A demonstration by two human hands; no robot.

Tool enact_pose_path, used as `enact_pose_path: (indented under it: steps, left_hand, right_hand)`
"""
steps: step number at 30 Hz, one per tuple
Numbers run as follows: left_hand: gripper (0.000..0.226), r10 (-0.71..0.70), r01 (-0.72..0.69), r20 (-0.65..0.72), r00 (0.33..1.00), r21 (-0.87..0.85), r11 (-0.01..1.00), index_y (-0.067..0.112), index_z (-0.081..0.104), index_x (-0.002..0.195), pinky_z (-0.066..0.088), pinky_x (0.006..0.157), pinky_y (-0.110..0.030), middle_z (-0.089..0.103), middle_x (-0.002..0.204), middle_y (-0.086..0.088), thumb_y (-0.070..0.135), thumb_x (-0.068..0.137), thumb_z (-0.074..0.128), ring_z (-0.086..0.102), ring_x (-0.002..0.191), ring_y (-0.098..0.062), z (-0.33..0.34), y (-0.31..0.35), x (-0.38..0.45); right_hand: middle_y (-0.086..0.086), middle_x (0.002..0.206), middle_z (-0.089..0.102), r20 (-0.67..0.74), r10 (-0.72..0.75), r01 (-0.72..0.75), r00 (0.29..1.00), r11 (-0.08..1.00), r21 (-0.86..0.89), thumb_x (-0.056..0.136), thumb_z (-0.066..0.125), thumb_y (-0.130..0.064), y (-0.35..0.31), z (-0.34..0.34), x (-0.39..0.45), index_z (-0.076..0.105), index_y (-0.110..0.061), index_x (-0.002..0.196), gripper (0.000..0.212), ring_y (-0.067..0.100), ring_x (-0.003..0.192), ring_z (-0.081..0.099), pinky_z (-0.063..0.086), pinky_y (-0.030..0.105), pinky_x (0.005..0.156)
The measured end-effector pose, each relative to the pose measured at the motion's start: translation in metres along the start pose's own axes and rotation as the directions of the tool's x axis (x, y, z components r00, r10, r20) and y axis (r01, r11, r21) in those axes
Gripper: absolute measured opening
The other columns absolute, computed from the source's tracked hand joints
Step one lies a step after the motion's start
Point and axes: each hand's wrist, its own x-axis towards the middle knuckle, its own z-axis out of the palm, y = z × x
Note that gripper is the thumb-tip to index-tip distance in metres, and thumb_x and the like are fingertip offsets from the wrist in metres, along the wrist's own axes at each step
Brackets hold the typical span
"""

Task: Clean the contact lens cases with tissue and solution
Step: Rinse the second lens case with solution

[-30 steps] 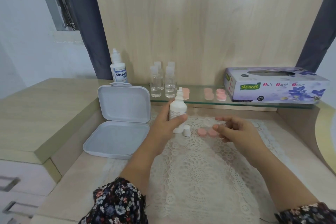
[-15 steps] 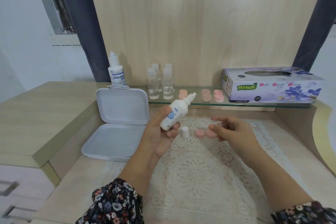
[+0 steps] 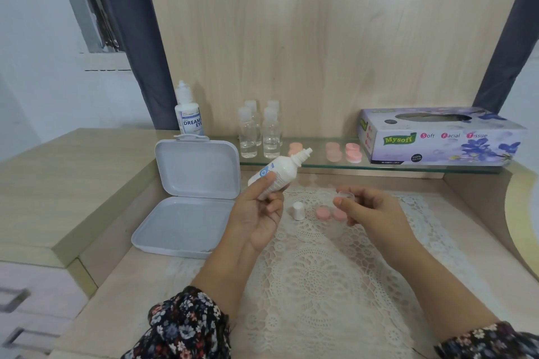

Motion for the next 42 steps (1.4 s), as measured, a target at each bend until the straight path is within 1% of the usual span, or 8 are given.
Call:
enact_pose_path:
  steps: [3, 6, 11, 19, 25, 29, 34, 42]
  left_hand:
    - [0.041, 0.027, -0.026, -0.026, 0.999, 0.042, 0.999, 0.007, 0.058, 0.109, 0.032, 0.035, -0.013, 0.058, 0.075, -0.015, 0.02, 0.072, 0.07, 0.037, 0.044, -0.006, 0.0, -0.001, 0.0]
    - [0.031, 0.006, -0.002, -0.075, 0.997, 0.052, 0.999, 0.01, 0.061, 0.091, 0.025, 0.037, -0.014, 0.048, 0.062, -0.005, 0.031, 0.071, 0.072, 0.032, 0.043, -0.008, 0.001, -0.001, -0.001]
    - [0.023, 0.045, -0.051, -0.097, 0.994, -0.054, 0.997, 0.011, 0.062, 0.087, 0.026, 0.041, -0.014, 0.049, 0.07, -0.002, 0.019, 0.069, 0.073, 0.031, 0.054, -0.006, 0.003, -0.001, -0.002]
    - [0.047, -0.056, 0.054, -0.093, 0.994, -0.024, 0.998, 0.008, 0.059, 0.107, 0.035, 0.033, -0.016, 0.058, 0.08, -0.009, 0.027, 0.067, 0.074, 0.047, 0.048, -0.011, 0.004, -0.004, -0.004]
    - [0.028, 0.008, -0.003, -0.138, 0.99, 0.035, 0.999, 0.008, 0.061, 0.086, 0.033, 0.035, -0.013, 0.059, 0.07, -0.005, 0.019, 0.065, 0.076, 0.038, 0.044, -0.006, 0.009, -0.008, -0.005]
    - [0.014, 0.027, -0.015, -0.17, 0.985, 0.07, 0.997, 0.009, 0.059, 0.078, 0.029, 0.035, -0.013, 0.061, 0.059, -0.003, 0.014, 0.079, 0.072, 0.032, 0.04, -0.006, 0.009, -0.008, -0.004]
    - [0.017, 0.066, -0.045, -0.142, 0.988, 0.145, 0.988, 0.011, 0.06, 0.082, 0.03, 0.036, -0.015, 0.056, 0.057, 0.0, 0.022, 0.081, 0.072, 0.033, 0.041, -0.007, 0.01, -0.007, -0.005]
    - [0.044, 0.162, -0.146, -0.034, 0.986, 0.291, 0.946, 0.009, 0.057, 0.097, 0.031, 0.037, -0.018, 0.055, 0.071, -0.003, 0.037, 0.068, 0.075, 0.037, 0.045, -0.008, 0.008, -0.008, -0.004]
  right_hand:
    - [0.007, 0.069, 0.051, 0.003, 0.004, -0.004, 1.0, 1.0, -0.005, 0.083, 0.072, -0.014, 0.001, 0.001, 0.0, 0.071, -0.019, 0.103, 0.021, 0.01, 0.054, 0.052, 0.049, 0.015, 0.06]
    - [0.004, 0.068, 0.053, 0.006, 0.008, -0.008, 1.0, 1.0, -0.014, 0.082, 0.073, -0.015, 0.001, 0.004, -0.001, 0.071, -0.02, 0.102, 0.021, 0.009, 0.054, 0.052, 0.049, 0.013, 0.059]
    - [0.001, 0.067, 0.055, 0.013, 0.007, -0.007, 1.0, 1.0, -0.014, 0.082, 0.074, -0.014, 0.001, 0.006, -0.002, 0.071, -0.02, 0.1, 0.02, 0.01, 0.055, 0.052, 0.048, 0.012, 0.058]
    - [0.003, 0.068, 0.054, 0.02, 0.002, -0.002, 1.0, 1.0, -0.009, 0.082, 0.073, -0.012, -0.001, 0.008, -0.004, 0.071, -0.02, 0.1, 0.02, 0.009, 0.056, 0.052, 0.048, 0.011, 0.058]
    - [0.001, 0.067, 0.056, 0.02, 0.008, -0.007, 1.0, 1.0, -0.01, 0.081, 0.074, -0.012, -0.002, 0.009, -0.004, 0.071, -0.018, 0.099, 0.019, 0.009, 0.055, 0.052, 0.048, 0.011, 0.057]
    - [0.003, 0.069, 0.056, 0.025, 0.013, -0.013, 1.0, 1.0, -0.008, 0.081, 0.074, -0.012, -0.001, 0.009, -0.005, 0.071, -0.018, 0.099, 0.019, 0.014, 0.059, 0.051, 0.048, 0.012, 0.058]
    - [0.0, 0.065, 0.056, 0.039, 0.015, -0.014, 0.999, 1.0, -0.011, 0.08, 0.074, -0.011, -0.002, 0.01, -0.006, 0.072, -0.02, 0.094, 0.016, 0.012, 0.058, 0.051, 0.047, 0.012, 0.058]
    - [-0.009, 0.058, 0.055, 0.045, 0.015, -0.014, 0.999, 1.0, -0.012, 0.08, 0.074, -0.01, -0.003, 0.012, -0.007, 0.071, -0.019, 0.093, 0.016, 0.006, 0.053, 0.051, 0.047, 0.011, 0.057]
